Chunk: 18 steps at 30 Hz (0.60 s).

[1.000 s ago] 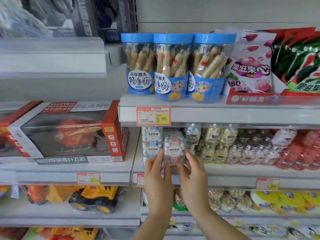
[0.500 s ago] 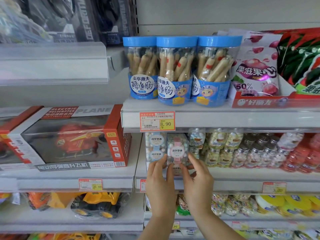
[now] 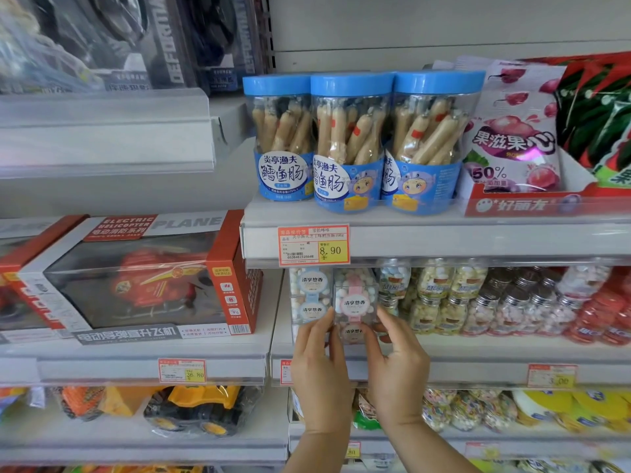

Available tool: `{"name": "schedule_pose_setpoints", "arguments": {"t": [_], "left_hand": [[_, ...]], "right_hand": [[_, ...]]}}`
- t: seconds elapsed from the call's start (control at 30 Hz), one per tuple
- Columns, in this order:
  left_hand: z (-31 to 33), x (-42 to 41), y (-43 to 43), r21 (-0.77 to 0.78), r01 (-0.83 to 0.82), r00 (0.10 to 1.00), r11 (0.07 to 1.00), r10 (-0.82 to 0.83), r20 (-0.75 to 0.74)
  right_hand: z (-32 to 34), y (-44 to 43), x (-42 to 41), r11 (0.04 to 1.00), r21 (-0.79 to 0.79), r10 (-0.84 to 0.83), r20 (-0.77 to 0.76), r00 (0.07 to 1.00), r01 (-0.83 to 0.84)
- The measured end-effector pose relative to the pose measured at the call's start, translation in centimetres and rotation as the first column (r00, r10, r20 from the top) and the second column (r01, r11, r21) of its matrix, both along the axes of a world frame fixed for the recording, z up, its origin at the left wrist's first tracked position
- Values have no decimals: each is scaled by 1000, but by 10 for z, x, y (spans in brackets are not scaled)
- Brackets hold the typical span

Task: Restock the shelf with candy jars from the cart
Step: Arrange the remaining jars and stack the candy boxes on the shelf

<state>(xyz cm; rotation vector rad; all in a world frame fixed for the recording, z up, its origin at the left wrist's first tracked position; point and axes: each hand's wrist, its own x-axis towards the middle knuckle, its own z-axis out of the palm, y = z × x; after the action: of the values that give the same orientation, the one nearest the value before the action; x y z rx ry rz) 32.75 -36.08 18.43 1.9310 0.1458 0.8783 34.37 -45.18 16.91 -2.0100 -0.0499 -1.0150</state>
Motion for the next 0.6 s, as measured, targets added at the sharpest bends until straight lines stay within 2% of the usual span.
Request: {"name": "schedule_pose_setpoints", "arguments": {"t": [0.13, 0.6], "left_hand": [[-4, 0, -1, 30, 3, 1000, 1000, -3, 13], [-17, -6, -11, 86, 16, 1000, 996, -16, 2]], "right_hand": [[-5, 0, 2, 999, -9, -32, 25, 999, 33], [-21, 4, 3, 993, 113, -19, -28, 999, 22]]}}
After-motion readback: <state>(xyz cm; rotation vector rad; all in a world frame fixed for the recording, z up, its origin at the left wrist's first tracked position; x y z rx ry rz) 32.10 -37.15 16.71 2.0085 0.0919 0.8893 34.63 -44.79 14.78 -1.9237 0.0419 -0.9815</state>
